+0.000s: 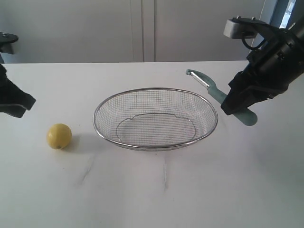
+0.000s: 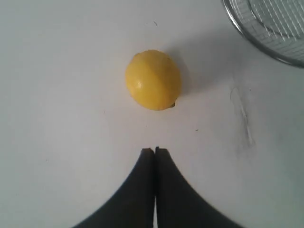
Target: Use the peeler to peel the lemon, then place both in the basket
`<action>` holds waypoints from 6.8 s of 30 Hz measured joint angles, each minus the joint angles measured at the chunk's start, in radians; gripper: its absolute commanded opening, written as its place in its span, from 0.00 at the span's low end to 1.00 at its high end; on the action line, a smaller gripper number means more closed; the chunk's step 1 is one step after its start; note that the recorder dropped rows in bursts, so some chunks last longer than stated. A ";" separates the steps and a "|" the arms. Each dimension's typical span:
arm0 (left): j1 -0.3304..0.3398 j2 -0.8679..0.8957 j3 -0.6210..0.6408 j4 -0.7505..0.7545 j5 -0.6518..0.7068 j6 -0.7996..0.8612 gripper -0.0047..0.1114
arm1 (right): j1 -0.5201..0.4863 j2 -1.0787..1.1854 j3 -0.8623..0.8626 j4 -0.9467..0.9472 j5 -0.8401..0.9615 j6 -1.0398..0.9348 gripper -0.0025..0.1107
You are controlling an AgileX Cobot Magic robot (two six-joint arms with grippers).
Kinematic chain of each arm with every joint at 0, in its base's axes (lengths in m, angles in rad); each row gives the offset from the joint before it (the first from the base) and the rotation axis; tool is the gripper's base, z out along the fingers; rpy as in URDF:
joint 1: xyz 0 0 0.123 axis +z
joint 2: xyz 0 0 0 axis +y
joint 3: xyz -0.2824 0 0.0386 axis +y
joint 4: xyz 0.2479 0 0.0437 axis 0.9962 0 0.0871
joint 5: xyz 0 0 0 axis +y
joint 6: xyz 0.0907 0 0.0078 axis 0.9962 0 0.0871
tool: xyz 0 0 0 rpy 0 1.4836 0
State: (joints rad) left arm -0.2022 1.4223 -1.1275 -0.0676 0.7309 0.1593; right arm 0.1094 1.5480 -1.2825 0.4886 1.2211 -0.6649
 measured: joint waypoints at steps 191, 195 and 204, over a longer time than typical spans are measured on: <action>-0.155 -0.141 0.228 -1.060 -0.131 1.388 0.05 | 0.334 0.067 0.347 0.889 -0.224 -0.202 0.02; -0.155 -0.140 0.228 -1.060 -0.143 1.391 0.05 | 0.334 0.067 0.347 0.891 -0.224 -0.206 0.02; -0.155 -0.140 0.228 -1.060 -0.149 1.391 0.05 | 0.334 0.067 0.361 0.893 -0.224 -0.208 0.02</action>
State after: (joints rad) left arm -0.3575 1.2819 -0.8993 -1.1281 0.5816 1.5499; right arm 0.4429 1.6150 -0.9212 1.3813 0.9968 -0.8730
